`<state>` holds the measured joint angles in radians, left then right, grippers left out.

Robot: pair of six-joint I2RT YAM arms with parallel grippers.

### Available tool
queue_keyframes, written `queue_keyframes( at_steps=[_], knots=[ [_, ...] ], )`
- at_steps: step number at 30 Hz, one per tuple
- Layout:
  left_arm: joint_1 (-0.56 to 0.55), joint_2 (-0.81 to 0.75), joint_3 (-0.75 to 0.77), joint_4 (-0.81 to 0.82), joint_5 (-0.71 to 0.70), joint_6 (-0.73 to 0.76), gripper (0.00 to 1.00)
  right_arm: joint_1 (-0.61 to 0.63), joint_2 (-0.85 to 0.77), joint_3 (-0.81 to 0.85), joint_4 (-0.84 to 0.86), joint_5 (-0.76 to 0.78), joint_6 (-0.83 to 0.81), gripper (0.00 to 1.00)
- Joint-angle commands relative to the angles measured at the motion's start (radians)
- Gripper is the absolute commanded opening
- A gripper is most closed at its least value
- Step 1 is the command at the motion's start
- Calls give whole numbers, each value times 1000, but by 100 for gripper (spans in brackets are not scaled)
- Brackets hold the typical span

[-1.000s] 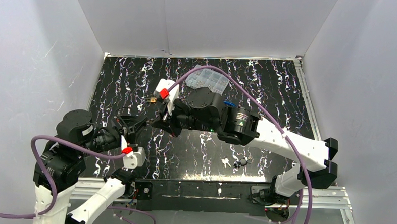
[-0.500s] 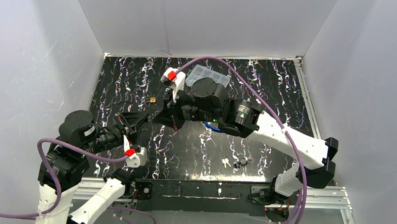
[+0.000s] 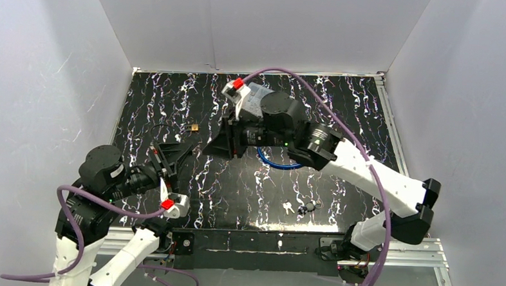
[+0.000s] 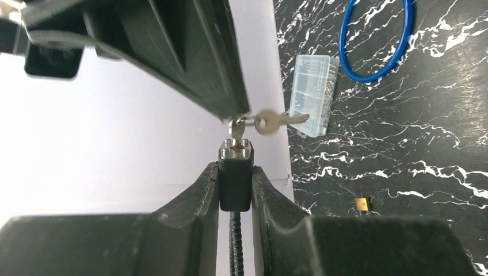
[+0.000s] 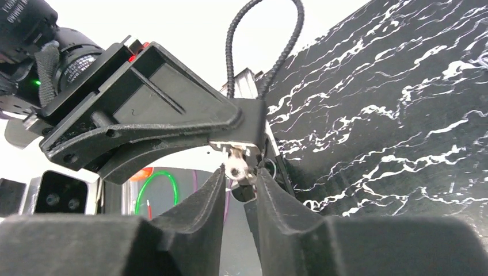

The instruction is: Unlock with the key

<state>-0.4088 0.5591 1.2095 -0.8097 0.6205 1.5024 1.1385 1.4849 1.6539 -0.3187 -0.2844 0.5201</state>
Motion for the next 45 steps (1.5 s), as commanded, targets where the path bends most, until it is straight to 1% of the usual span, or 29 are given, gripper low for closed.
queue_keyframes(
  at_steps=[1,5,7,9,13,16,18,19,21,22,24,27,29,31,33,35,40,45],
  knots=[
    [-5,-35,32,40,43,19,0,-46,-133,9,8,99,-35,37],
    [-4,-25,49,11,40,8,0,-46,-175,15,-33,128,-95,44],
    [-5,-19,58,0,41,2,0,-48,-186,12,-46,131,-108,44],
    [-4,-15,62,-7,41,-7,0,-48,-198,1,-45,127,-119,42],
    [-4,-1,84,-24,41,-53,0,-36,-196,-21,-45,107,-177,31],
    [-5,49,156,-73,54,-191,0,3,-190,-27,-56,136,-274,24],
    [-4,118,250,-129,74,-374,0,19,-198,-32,-47,134,-322,23],
    [-5,155,299,-177,89,-444,0,24,-203,-31,-43,124,-339,24],
    [-4,225,392,-286,136,-527,0,30,-222,-31,-35,106,-358,29],
    [-4,254,406,-313,160,-592,0,31,-230,-32,-28,96,-364,32],
    [-5,271,410,-334,196,-659,0,33,-248,-36,-13,81,-367,36],
    [-4,285,404,-344,232,-728,0,32,-270,-47,15,75,-350,37],
    [-4,292,403,-332,254,-778,0,33,-278,-57,39,69,-336,35],
    [-5,299,407,-322,269,-812,0,36,-278,-62,48,66,-332,30],
    [-4,306,415,-309,277,-848,0,44,-278,-62,52,61,-333,29],
    [-4,315,428,-310,282,-875,0,53,-274,-59,50,55,-335,30],
    [-5,323,434,-289,296,-927,0,105,-244,-41,26,88,-357,35],
    [-4,328,434,-286,301,-948,0,137,-218,-23,16,95,-365,35]
  ],
)
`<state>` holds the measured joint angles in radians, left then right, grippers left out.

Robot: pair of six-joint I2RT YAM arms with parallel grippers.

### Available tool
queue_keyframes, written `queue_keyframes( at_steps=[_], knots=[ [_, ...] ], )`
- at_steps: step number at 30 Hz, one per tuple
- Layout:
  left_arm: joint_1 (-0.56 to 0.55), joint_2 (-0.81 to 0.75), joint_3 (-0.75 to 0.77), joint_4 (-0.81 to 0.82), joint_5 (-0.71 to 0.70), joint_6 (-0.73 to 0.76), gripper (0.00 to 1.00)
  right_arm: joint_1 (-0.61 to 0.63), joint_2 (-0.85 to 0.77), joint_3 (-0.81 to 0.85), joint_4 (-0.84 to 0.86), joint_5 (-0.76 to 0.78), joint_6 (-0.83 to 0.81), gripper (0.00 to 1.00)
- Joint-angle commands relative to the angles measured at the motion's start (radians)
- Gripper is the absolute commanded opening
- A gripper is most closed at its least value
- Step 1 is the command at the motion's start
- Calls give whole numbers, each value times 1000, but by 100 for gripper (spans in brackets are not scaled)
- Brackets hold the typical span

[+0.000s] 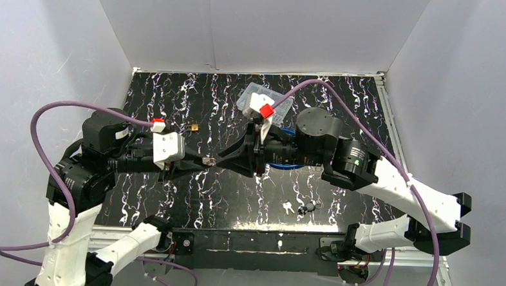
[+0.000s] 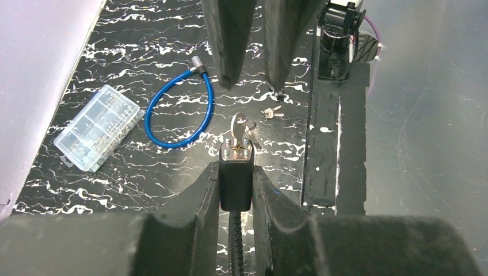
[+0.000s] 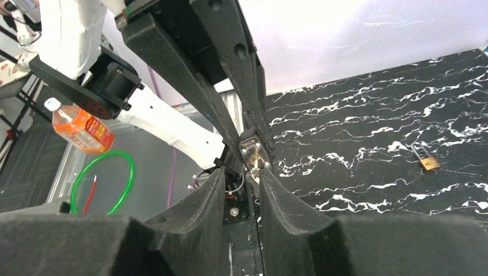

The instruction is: Unlock with the key

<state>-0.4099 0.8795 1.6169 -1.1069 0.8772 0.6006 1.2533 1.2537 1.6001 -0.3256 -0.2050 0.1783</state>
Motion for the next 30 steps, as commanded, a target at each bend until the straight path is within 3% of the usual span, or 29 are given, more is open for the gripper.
queue_keyframes(
  at_steps=[1,12,25,30],
  knots=[
    [-3,7,27,10,46,-49,0,26,18,34,21,16,-23,35],
    [-4,18,57,-10,61,-56,0,34,61,69,-4,2,-29,25],
    [-4,39,96,-40,72,-36,0,39,85,110,-56,72,-83,24],
    [-4,51,114,-56,75,-31,0,40,89,114,-57,34,-100,8]
  ],
)
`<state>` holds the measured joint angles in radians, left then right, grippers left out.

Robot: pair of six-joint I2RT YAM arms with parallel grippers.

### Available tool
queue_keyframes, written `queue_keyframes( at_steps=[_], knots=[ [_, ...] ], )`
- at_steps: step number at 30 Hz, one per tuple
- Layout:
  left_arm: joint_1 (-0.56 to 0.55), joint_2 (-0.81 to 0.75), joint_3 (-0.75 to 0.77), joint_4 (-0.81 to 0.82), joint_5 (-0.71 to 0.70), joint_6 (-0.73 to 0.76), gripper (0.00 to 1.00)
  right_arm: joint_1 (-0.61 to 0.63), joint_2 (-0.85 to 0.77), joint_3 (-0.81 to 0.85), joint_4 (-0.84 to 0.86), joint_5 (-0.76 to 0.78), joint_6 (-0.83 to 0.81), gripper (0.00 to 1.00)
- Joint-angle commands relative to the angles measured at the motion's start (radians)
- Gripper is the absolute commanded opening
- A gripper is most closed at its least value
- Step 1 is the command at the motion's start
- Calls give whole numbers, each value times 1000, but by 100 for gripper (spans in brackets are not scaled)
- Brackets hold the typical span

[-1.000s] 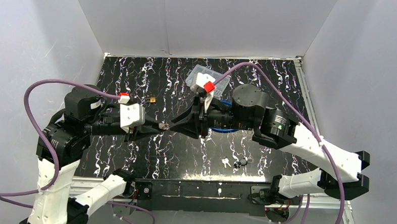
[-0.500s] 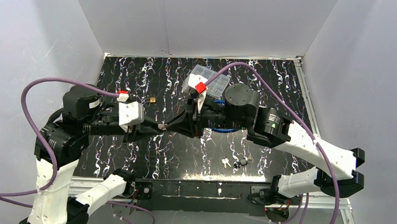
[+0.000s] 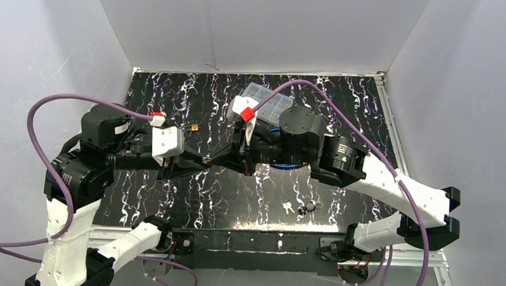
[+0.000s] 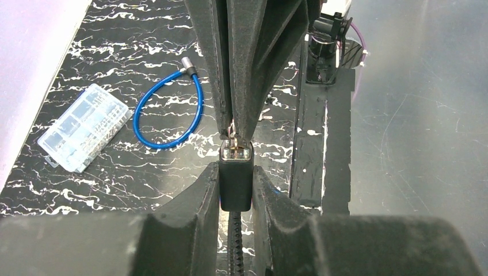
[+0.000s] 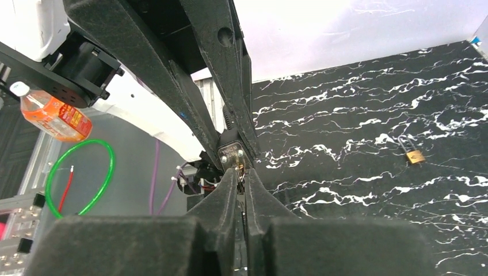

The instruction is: Unlock with the key

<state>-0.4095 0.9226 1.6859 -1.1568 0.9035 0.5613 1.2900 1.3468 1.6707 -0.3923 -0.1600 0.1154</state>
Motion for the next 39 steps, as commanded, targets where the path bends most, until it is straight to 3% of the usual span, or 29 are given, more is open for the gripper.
queue_keyframes(
  at_steps=[1,14,25,31,39],
  knots=[
    [-4,11,50,-10,50,11,0,5,-6,39,11,-18,-41,4],
    [-4,84,139,-128,143,4,0,51,-56,-15,29,-84,-188,1],
    [-4,110,188,-120,149,6,0,58,14,61,-46,-107,-157,1],
    [-3,100,194,-111,132,24,0,57,29,59,-47,-139,-75,37],
    [-3,86,185,-134,116,57,0,36,-95,47,-49,-93,-75,48]
  ],
)
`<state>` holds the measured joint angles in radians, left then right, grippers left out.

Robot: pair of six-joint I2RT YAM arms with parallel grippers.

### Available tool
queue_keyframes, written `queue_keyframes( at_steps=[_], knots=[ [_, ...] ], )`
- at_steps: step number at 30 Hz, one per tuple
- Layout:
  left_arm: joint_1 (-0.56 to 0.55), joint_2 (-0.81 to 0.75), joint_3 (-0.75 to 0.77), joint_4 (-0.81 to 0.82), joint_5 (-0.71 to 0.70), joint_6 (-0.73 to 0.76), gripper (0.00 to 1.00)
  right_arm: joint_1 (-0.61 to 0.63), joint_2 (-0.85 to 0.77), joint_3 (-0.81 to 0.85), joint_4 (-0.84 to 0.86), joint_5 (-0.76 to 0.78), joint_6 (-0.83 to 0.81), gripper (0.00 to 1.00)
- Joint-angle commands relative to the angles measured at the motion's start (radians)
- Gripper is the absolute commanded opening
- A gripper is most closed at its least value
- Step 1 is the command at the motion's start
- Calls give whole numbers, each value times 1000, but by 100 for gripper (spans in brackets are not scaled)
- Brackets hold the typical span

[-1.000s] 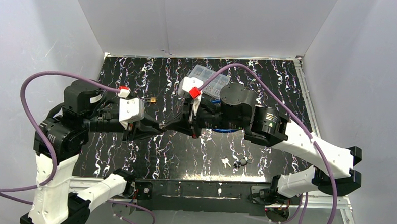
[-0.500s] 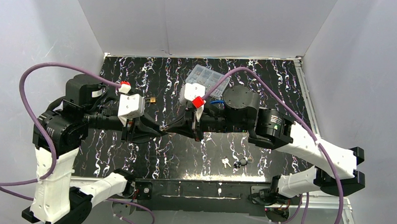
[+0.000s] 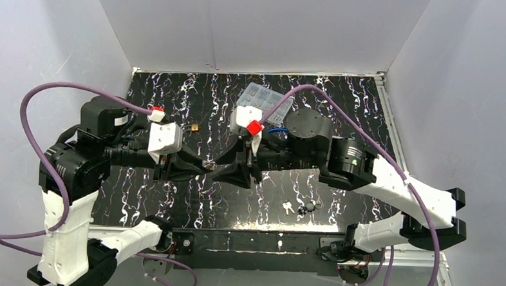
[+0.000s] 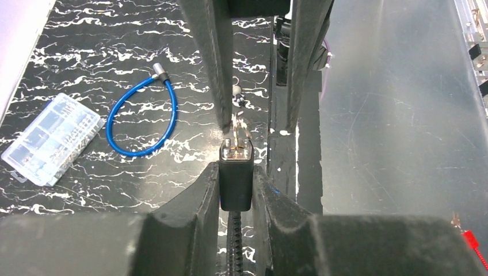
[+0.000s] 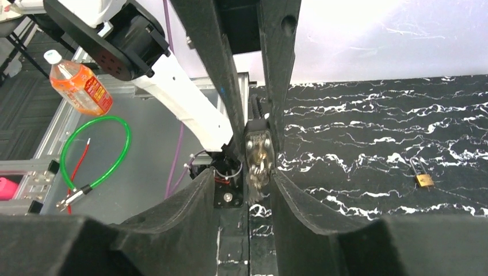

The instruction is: Unlock with the key

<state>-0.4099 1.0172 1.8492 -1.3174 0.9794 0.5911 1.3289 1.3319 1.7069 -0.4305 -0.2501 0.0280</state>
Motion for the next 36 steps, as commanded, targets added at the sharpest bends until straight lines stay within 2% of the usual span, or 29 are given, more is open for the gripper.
queue_keyframes(
  at_steps=[1,5,10,16,22,31,36],
  knots=[
    [-4,-9,20,25,39,32,0,-4,-92,13,-14,1,11,49],
    [-3,-12,17,21,33,42,0,-12,-119,14,-24,35,9,48],
    [-3,-11,18,26,28,41,0,-17,-102,20,4,37,21,34],
    [-3,-10,22,24,28,35,0,-17,-40,62,6,10,26,32],
    [-4,-15,22,15,26,45,0,-17,-4,97,10,9,25,17],
    [-3,-20,15,9,24,59,0,-18,-3,100,6,12,19,13],
    [-3,-23,13,15,23,61,0,-18,9,112,-3,4,20,7]
  ],
)
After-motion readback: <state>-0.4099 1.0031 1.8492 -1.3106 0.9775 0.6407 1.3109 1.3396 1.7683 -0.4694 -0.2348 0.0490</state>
